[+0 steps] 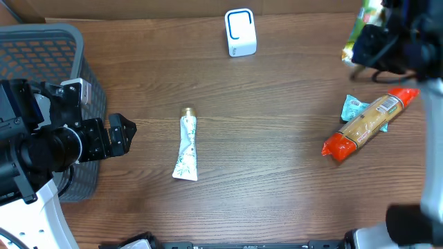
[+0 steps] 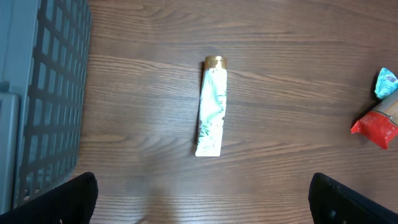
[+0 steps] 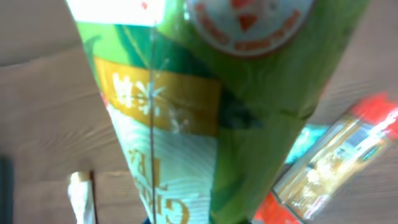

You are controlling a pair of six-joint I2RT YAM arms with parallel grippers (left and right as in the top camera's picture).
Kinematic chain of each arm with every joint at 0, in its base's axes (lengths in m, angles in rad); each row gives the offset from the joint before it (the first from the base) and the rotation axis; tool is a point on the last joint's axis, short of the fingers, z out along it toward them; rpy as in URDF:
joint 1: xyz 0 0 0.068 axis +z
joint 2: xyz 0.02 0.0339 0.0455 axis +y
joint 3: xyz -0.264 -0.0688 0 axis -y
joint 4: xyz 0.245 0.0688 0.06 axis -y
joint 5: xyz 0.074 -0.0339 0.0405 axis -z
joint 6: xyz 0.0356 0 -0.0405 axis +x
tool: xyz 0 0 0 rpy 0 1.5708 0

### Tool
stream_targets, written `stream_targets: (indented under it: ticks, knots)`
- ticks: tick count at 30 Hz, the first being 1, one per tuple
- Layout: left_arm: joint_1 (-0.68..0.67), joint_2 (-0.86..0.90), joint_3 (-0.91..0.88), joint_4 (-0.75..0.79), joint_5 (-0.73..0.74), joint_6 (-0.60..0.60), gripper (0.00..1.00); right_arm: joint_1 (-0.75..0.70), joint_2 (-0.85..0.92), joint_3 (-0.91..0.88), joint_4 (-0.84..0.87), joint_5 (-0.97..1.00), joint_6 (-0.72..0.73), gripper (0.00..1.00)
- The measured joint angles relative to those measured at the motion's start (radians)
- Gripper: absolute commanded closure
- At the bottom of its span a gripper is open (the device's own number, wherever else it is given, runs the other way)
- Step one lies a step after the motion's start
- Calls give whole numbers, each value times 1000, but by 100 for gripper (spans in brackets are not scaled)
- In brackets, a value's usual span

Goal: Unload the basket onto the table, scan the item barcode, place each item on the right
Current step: 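Carry the pouch right and set it beside the spaghetti pack, then reach the right gripper to the white-and-gold tube and grasp it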

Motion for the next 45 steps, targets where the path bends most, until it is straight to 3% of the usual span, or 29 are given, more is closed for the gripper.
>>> stream_targets:
  ticks: [6, 11, 13, 14, 17, 19, 22, 28, 33, 39, 45]
  knots:
    - [0, 0, 0, 0, 0, 0, 1, -40, 177, -379, 255, -21, 111, 96]
    - [0, 0, 0, 0, 0, 0, 1, -53, 201, -545, 370, -33, 150, 95]
    - [0, 0, 0, 0, 0, 0, 0, -71, 201, -576, 406, -35, 161, 76]
    - [0, 0, 0, 0, 0, 0, 0, -79, 201, -582, 410, -35, 159, 55]
    - [0, 0, 0, 0, 0, 0, 0, -106, 201, -587, 388, -36, 152, 35]
    - [0, 0, 0, 0, 0, 0, 1, -116, 201, -586, 356, -42, 141, 27]
    - [0, 0, 0, 0, 0, 0, 0, -117, 201, -560, 275, -63, 117, 26]
    - [0, 0, 0, 1, 0, 0, 0, -111, 201, -341, 55, -171, 31, 23]
    - [0, 0, 0, 0, 0, 0, 0, -23, 188, -271, 7, -258, -16, 17]
    - [0, 0, 0, 0, 0, 0, 0, 223, 188, -305, 93, -304, 2, 14]
    - [0, 0, 0, 0, 0, 0, 0, 449, 188, -427, 320, -308, 95, 16]
